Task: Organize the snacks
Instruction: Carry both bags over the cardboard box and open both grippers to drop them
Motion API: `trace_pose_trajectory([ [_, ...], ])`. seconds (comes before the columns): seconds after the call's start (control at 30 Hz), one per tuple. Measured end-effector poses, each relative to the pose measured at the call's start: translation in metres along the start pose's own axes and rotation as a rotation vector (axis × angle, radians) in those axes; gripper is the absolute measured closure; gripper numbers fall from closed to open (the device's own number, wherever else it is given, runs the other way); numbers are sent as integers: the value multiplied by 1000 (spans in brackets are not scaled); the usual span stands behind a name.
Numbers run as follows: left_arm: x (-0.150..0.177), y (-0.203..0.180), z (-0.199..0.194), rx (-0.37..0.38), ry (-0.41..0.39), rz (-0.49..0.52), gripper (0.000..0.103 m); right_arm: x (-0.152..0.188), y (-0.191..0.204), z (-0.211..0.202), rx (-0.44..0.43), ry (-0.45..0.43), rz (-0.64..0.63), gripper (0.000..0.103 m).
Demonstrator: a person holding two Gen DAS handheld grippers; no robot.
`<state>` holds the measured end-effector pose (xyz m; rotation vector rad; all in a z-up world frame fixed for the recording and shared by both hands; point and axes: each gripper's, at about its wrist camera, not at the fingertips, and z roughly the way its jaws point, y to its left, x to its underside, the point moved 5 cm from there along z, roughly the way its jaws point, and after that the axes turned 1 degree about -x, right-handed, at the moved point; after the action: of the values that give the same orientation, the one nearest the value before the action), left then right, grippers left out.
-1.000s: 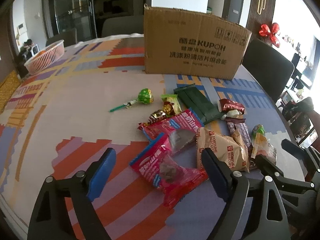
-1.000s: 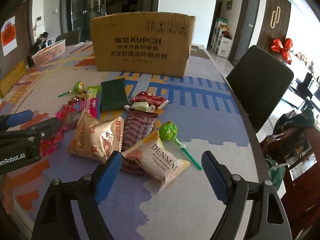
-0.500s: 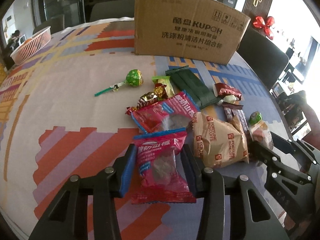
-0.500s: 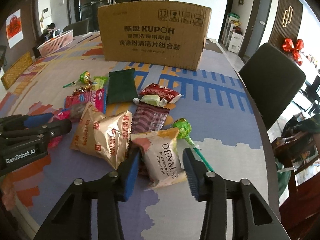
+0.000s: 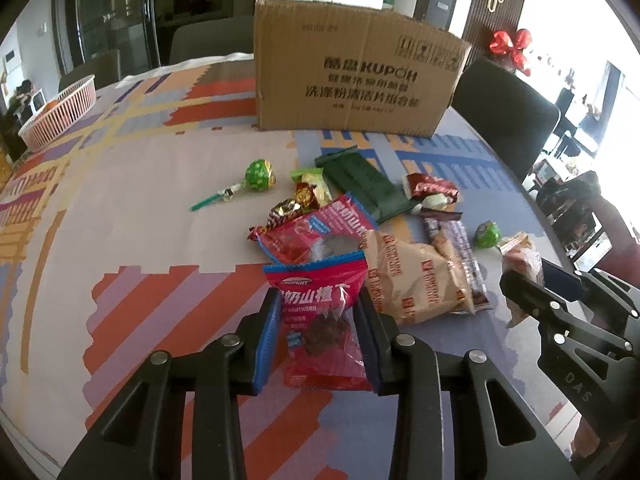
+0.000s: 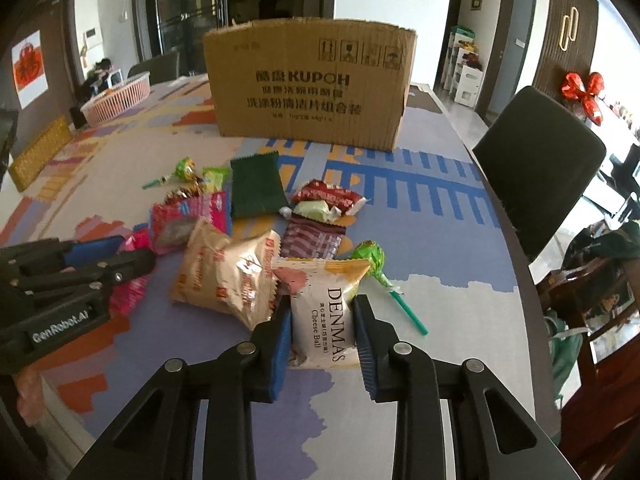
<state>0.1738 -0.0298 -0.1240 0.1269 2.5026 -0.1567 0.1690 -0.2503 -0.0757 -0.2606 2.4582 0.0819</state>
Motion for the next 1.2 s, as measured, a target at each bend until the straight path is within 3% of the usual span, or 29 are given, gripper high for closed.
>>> trace_pose_trajectory([
  [0.57, -36, -3, -47, 57, -140, 13, 73, -43, 17, -45, -67, -148, -8, 72],
  [1.0, -125, -6, -78, 61, -305, 64, 73, -113, 9, -51, -85, -257, 13, 72],
  [1.2, -163, -2, -81, 69, -325, 62, 73, -150, 2, -52, -106, -282, 33, 72],
])
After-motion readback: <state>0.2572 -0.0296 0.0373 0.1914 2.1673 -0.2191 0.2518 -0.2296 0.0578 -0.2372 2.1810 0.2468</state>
